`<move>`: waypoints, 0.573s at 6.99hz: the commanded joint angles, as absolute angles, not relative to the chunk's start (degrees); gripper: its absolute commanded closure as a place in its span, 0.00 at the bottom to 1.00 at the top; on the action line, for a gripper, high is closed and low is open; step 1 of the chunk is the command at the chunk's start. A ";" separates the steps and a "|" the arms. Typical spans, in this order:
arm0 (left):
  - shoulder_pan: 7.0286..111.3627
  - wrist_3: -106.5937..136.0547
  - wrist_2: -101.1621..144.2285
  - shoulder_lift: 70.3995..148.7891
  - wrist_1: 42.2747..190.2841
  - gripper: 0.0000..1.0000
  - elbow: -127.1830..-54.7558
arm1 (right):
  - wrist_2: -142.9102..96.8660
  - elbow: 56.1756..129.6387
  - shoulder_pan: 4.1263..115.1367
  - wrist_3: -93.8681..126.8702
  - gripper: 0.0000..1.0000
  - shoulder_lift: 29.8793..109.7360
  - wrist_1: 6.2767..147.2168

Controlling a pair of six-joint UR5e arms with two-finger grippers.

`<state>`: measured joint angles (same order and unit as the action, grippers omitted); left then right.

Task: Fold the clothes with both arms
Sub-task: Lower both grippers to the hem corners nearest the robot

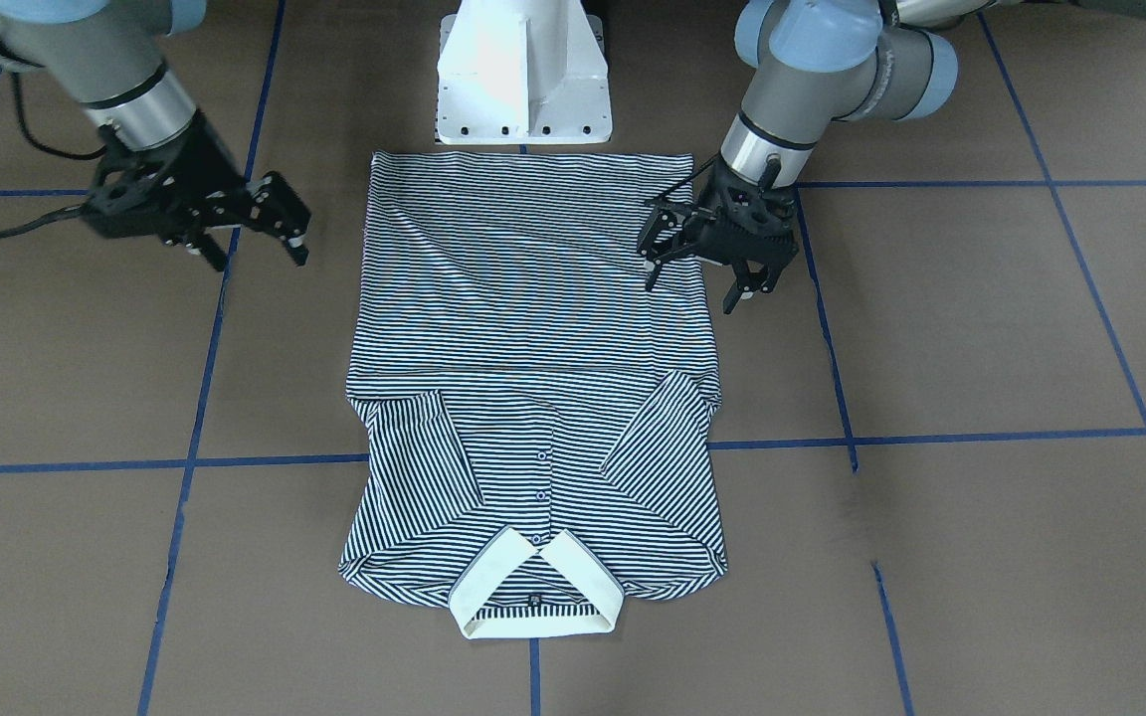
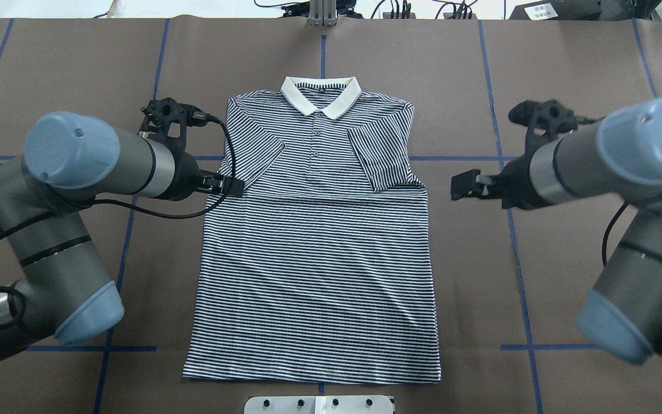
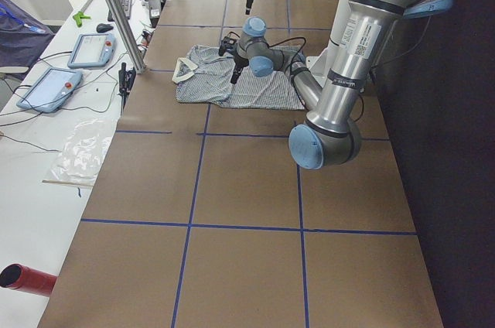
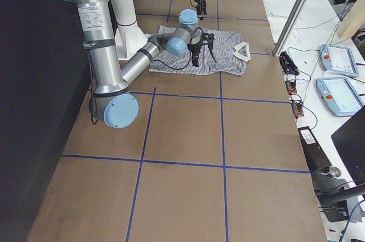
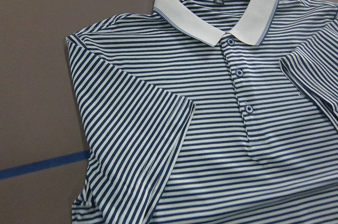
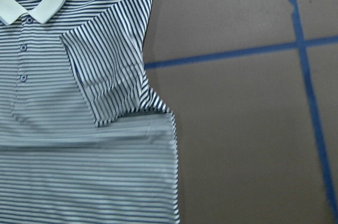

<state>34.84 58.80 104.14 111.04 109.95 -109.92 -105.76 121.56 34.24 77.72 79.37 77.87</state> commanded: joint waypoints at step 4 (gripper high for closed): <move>15.17 87.03 93.91 92.58 116.61 0.36 -120.50 | -77.37 128.23 3.62 104.23 0.12 84.90 78.05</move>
<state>21.59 78.86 98.70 96.59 114.04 -119.73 -80.84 128.00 7.12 102.02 84.49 77.95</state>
